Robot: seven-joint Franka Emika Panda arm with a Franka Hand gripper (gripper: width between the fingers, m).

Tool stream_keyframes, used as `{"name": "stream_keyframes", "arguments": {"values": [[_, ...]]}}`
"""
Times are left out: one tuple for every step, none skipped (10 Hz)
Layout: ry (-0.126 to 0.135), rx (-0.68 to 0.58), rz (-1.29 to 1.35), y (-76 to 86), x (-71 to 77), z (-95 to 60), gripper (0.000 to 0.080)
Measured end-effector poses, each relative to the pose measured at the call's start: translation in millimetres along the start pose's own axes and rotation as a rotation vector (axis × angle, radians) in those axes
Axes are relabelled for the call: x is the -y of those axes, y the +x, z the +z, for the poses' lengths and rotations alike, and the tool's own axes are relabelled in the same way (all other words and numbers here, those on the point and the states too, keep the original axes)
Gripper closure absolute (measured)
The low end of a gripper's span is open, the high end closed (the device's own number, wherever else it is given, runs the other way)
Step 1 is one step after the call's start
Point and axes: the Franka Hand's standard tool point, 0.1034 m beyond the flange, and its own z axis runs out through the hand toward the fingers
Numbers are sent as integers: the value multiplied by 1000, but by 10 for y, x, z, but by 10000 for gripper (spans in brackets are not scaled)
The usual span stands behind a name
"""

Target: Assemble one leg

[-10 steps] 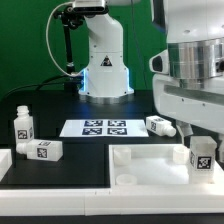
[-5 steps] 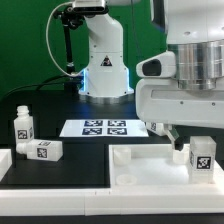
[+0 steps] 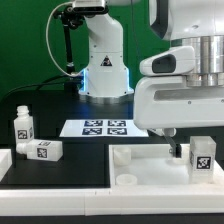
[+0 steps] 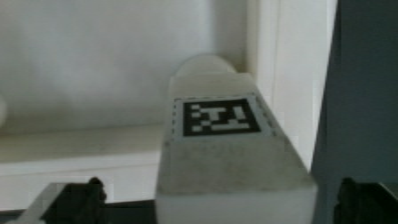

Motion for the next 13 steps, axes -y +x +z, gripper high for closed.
{"name": "stream_keyframes", "arguments": {"values": [[2,0,73,-2,5,1,286],[3,1,157,-3,8,2,424],[0,3,240,-5,-7,4,512],[-7,5,389,-7,-29,2,512],[-9,7,508,-8,-43,2,512],[-13,12,632,-14,-53,1,512],[-22,19,847,-28,-72,-2,512],[-22,36,1029,-42,-80,-2,512],[-19,63,1195,-53,-78,-4,512],[-13,74,1297,-56,-93,-4,512],[-13,75,1328,-58,-96,-3,512],[-15,77,1382,-61,-95,-3,512],[-16,79,1434,-63,-94,-2,512]]}}
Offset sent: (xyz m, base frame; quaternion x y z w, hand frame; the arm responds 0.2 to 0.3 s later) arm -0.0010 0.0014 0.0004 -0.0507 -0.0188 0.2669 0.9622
